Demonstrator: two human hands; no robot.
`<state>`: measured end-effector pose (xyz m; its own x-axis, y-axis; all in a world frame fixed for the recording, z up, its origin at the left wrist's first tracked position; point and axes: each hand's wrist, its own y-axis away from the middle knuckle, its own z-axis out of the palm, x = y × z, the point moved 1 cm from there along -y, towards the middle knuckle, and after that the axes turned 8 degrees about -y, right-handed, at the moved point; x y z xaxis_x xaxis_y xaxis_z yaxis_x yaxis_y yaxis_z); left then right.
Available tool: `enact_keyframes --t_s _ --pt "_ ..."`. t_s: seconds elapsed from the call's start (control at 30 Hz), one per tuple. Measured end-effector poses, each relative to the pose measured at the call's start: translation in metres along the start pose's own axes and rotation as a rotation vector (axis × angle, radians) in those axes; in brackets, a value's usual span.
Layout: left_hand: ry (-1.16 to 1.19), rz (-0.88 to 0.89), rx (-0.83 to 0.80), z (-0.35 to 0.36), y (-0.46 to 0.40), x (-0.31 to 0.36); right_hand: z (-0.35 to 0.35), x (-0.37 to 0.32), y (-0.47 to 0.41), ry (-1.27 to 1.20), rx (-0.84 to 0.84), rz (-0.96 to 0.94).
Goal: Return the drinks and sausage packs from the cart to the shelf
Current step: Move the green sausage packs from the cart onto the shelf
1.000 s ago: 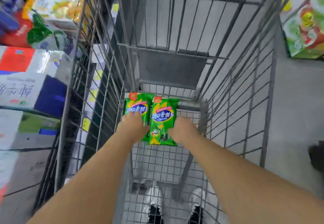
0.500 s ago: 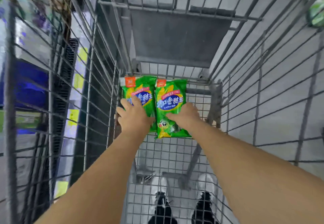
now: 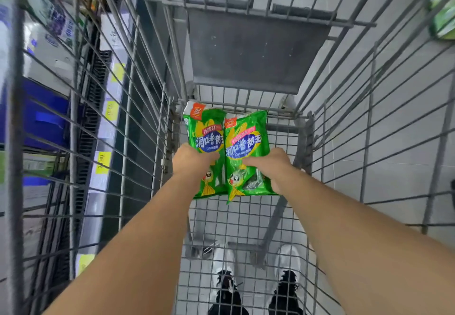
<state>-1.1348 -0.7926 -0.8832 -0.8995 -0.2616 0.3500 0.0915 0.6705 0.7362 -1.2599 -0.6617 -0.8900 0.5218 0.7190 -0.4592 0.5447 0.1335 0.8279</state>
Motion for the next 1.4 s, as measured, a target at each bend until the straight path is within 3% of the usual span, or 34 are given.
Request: enact_keyframes --t_s 0.07,0.17,0.37,0.7,1.13,1.4 --pt "0.002 -0.001 -0.021 -0.002 0.001 -0.006 0.002 -0.003 0.008 -0.067 -0.029 0.057" --pt "-0.016 0.003 -0.030 -0.003 0.014 -0.009 0.006 -0.004 0.022 0.020 -0.059 0.087" --pt "-0.023 -0.004 -0.065 -0.013 0.057 -0.001 -0.015 -0.012 0.064 0.180 0.044 0.012" --pt "0.106 0.177 -0.025 -0.140 0.177 0.053 -0.089 -0.100 0.195 0.163 0.075 -0.213" --pt "0.322 0.434 0.237 -0.327 0.394 0.111 -0.183 -0.238 0.417 -0.025 -0.249 -0.532" --pt "0.509 0.492 0.442 -0.385 0.524 0.071 -0.191 -0.258 0.516 0.094 -0.435 -0.762"
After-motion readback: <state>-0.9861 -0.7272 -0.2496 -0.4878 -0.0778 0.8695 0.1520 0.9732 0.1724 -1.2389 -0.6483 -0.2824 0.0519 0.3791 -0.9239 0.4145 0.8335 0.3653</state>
